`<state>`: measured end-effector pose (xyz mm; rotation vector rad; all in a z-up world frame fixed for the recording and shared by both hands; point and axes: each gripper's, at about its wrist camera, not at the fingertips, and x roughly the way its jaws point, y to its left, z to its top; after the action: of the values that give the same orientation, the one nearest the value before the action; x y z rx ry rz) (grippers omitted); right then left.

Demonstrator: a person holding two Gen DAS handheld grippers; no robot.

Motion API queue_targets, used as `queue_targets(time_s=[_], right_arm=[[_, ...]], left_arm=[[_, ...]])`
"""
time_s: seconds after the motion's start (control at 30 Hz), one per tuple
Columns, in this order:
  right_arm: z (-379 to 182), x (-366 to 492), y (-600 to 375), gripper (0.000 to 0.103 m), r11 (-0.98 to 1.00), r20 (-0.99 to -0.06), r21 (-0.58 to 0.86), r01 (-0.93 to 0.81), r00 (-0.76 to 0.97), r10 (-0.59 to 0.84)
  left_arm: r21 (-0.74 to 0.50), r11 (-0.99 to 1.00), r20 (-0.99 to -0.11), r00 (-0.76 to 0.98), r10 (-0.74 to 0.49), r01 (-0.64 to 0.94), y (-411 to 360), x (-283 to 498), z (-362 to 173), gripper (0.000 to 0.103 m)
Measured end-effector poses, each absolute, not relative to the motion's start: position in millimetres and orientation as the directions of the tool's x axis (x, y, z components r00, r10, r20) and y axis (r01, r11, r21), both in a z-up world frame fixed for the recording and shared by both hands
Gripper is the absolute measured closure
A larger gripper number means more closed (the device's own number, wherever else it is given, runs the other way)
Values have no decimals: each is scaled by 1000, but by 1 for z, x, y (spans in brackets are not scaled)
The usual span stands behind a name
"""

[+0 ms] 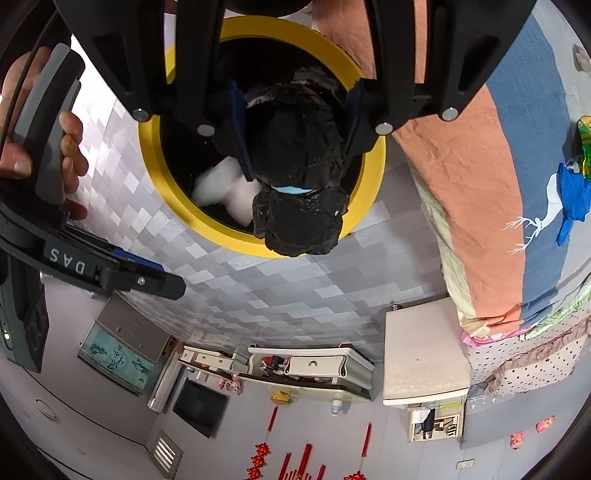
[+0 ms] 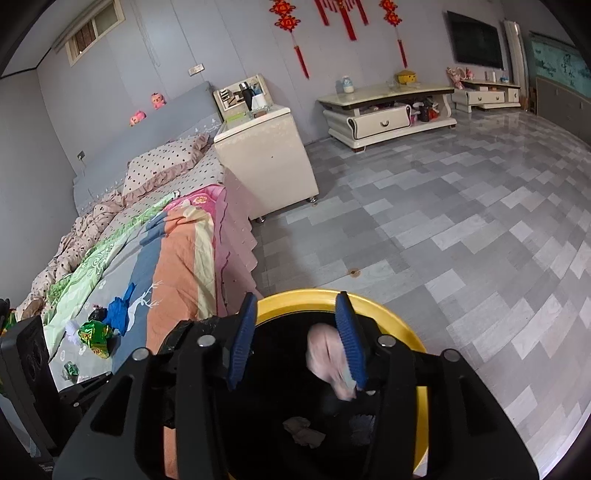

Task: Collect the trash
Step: 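Open the right tool then the left tool to drop items into the bin, then move both open tools back toward the bed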

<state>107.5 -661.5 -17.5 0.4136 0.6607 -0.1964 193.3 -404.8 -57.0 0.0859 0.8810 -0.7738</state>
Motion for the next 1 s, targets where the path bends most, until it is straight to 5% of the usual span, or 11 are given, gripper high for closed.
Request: queue_targets(time_s=[0.07,0.23,0.63,1.0], right_arm=[[-15,103,-664,43,896,-622,313,315,781,-57],[-12,93,-668,41,886,-612,320,336,787,-78],[1,78,-655,39,887,-598,327,327,798,-73],[21,89,-604,34,921,-582,307,240,813,-18]], left_arm=[[-230,734,-722,393,-569,639,-403,195,-58,54],[-238,747,-718,406,-565,620,-394,196,-57,33],[-172,795,-683,511,-522,581,-359,194,-39,14],[-137,860,-661,601,-450,492,-291,197,-20,10]])
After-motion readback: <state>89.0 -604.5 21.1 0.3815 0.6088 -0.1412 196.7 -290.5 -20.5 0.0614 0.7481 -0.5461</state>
